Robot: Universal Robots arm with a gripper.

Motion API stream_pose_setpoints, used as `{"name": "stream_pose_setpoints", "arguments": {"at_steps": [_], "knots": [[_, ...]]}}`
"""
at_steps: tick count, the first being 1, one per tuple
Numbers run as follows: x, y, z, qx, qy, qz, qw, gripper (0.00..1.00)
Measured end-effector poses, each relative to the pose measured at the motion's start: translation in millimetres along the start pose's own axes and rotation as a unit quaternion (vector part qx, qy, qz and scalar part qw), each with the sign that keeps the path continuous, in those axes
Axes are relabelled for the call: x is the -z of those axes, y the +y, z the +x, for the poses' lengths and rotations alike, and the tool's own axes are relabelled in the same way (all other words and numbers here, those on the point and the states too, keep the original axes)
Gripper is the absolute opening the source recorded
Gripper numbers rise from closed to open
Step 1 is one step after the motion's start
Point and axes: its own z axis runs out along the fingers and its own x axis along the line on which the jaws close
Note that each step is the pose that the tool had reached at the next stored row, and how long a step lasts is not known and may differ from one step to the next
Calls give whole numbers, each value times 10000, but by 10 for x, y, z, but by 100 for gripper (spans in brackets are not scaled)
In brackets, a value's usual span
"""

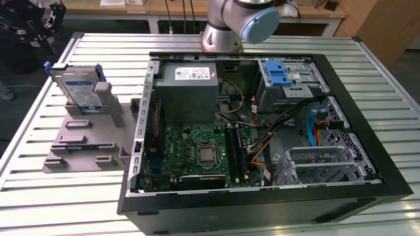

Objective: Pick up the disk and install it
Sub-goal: 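Pick up the disk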

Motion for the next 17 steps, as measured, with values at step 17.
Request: {"name": "stream_pose_setpoints", "arguments": {"at_steps": [17], "knots": [[-1, 0, 0, 1138, 37, 0, 9935, 11]]}}
